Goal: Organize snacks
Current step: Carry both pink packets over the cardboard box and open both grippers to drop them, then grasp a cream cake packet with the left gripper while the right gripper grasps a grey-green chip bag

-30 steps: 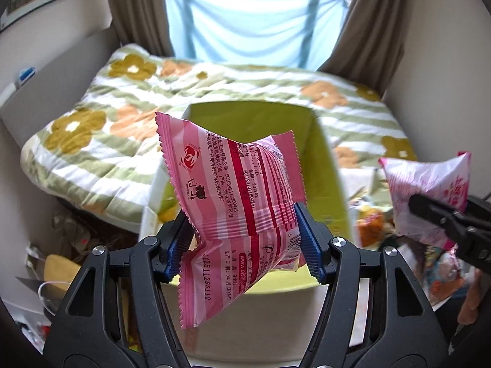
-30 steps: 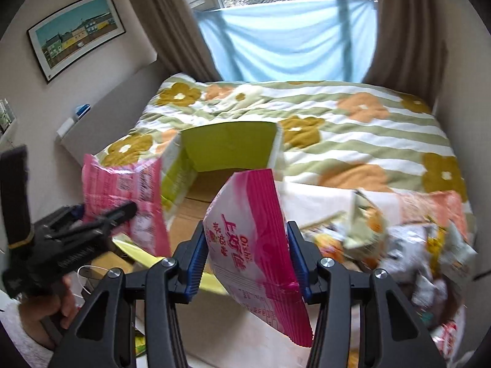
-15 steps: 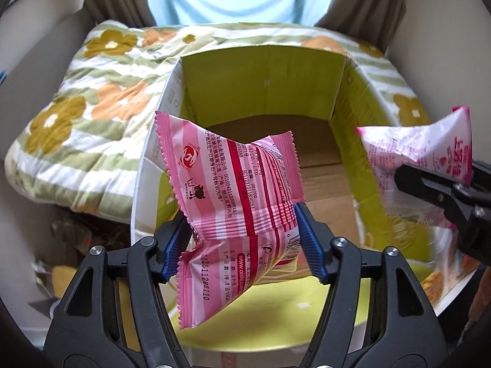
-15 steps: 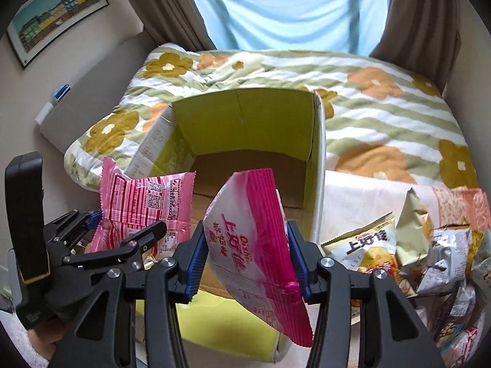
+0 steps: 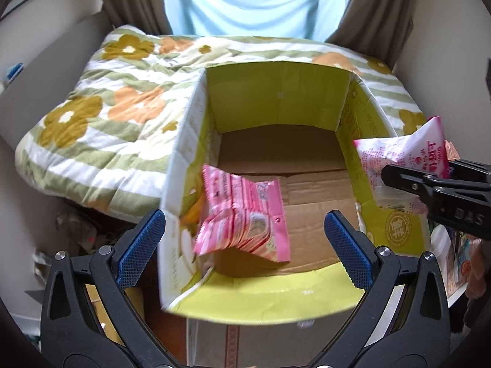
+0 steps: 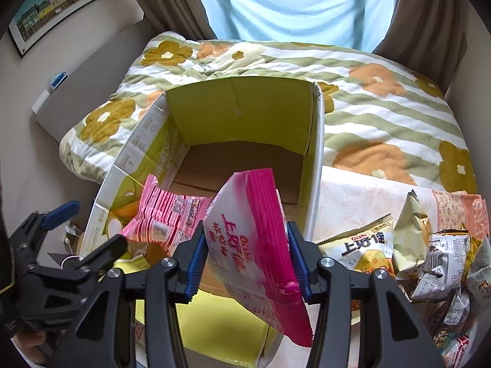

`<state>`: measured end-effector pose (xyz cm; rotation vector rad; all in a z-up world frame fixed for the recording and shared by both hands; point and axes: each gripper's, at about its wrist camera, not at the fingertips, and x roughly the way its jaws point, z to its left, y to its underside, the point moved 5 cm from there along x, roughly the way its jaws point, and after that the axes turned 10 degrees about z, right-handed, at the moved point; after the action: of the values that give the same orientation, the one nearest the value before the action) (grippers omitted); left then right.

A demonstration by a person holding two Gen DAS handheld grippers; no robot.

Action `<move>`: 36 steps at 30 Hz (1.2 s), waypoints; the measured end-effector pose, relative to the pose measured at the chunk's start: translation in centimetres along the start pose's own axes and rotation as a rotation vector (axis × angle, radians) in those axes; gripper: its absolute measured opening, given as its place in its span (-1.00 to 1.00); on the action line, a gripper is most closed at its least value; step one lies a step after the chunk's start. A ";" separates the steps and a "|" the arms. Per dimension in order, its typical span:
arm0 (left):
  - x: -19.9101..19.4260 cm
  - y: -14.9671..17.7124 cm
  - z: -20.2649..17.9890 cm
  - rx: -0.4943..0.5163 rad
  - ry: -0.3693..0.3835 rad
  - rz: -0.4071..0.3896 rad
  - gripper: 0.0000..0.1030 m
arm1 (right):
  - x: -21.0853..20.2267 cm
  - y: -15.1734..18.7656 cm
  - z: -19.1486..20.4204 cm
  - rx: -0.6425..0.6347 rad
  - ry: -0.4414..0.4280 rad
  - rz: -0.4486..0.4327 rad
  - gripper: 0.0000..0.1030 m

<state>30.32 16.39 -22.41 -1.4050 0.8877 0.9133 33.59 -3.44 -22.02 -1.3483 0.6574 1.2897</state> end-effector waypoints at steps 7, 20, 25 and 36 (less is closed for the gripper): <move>-2.0 1.2 1.9 -0.071 0.000 -0.028 0.99 | 0.7 0.0 1.2 -0.011 -0.018 0.037 -0.07; -4.1 2.5 2.9 -0.083 0.048 -0.080 0.99 | -1.0 2.7 2.1 -0.027 0.020 -0.022 0.80; -5.2 2.1 1.8 -0.040 0.068 -0.114 0.99 | -2.8 3.4 2.1 -0.005 0.025 -0.070 0.80; -7.7 1.2 -3.7 0.104 0.131 -0.163 0.99 | -6.6 5.7 -0.4 0.072 0.032 -0.147 0.80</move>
<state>26.18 12.70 -15.80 -1.4364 0.8904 0.6496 26.84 -7.09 -17.87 -1.3356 0.6097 1.1192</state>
